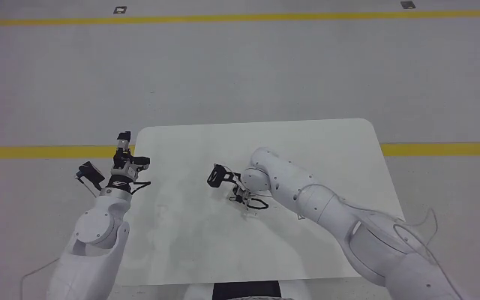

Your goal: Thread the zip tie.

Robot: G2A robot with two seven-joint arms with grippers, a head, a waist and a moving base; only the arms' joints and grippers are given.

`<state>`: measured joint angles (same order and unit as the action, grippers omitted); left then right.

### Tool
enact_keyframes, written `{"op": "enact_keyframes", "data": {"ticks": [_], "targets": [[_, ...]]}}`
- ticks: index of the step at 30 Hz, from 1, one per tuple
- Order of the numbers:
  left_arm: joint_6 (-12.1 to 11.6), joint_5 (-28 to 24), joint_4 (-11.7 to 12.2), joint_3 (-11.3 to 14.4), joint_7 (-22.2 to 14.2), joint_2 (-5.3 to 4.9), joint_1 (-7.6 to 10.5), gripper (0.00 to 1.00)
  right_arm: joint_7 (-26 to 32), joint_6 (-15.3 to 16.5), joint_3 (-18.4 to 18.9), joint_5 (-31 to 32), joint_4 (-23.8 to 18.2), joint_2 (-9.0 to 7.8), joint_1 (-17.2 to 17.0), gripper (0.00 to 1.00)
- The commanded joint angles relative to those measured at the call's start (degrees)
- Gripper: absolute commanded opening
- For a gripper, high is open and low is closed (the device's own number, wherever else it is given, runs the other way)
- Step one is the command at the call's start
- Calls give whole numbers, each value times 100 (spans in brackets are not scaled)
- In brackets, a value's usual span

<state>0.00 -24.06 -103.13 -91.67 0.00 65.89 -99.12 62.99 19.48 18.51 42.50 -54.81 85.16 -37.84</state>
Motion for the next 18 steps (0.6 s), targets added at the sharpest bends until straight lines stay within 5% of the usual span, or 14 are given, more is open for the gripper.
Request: {"op": "enact_keyframes", "data": {"ticks": [1,7,18], "targets": [[0,0,0,0,0,0,0,100,-4,0,6,14,34,17,-6,3],[0,0,0,0,0,0,0,100,13,0,29,82,85,62,-24,16],[0,0,0,0,0,0,0,100,78,0,141,270,-87,45,-59,20]]}}
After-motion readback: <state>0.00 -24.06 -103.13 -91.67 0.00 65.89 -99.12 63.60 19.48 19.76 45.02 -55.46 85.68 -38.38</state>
